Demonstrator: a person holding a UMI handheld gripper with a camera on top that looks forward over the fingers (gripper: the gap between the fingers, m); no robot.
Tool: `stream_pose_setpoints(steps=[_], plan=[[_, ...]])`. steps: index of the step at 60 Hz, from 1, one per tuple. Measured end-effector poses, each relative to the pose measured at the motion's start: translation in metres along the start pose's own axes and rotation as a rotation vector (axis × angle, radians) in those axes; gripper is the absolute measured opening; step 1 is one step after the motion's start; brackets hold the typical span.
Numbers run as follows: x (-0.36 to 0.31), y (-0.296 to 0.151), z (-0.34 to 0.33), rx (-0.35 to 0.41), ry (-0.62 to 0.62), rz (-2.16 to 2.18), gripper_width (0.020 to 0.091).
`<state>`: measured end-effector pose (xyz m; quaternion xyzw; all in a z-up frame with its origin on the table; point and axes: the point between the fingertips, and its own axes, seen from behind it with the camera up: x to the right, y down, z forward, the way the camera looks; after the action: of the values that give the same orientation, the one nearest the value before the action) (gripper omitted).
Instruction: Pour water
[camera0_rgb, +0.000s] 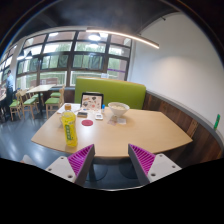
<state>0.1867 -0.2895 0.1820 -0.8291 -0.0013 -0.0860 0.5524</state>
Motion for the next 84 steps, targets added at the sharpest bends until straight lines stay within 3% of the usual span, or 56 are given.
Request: stream_pose_setpoints(steps=[23,37,53,62,65,66,68,74,76,77,84], plan=[[-0.054,0.001,-0.001,0.011,-0.078,-0.054,0.0758],[-0.135,0.027,0.066,0.000,-0.170,-0.018,0.0764],[-0.208,0.001,0.170,0.121,-0.146,0.104,0.0771],[-0.214,-0.029,0.220,0.249,-0.063,0.110,0.0752],[-0.211,-0.036,0.233,0.289,-0.015,0.092,0.0506],[-0.210,-0.036,0.235,0.298,-0.004,0.085,0.0470],[-0.209,-0.039,0.239,0.341,0.013,0.092,0.0471],[-0.212,-0.041,0.251,0.386,0.018,0.126,0.0329],[-0.212,-0.041,0.246,0.387,0.016,0.139,0.0330],[-0.213,-0.041,0.247,0.387,0.010,0.143,0.0277],[-0.217,-0.040,0.255,0.378,-0.033,0.133,0.0274]])
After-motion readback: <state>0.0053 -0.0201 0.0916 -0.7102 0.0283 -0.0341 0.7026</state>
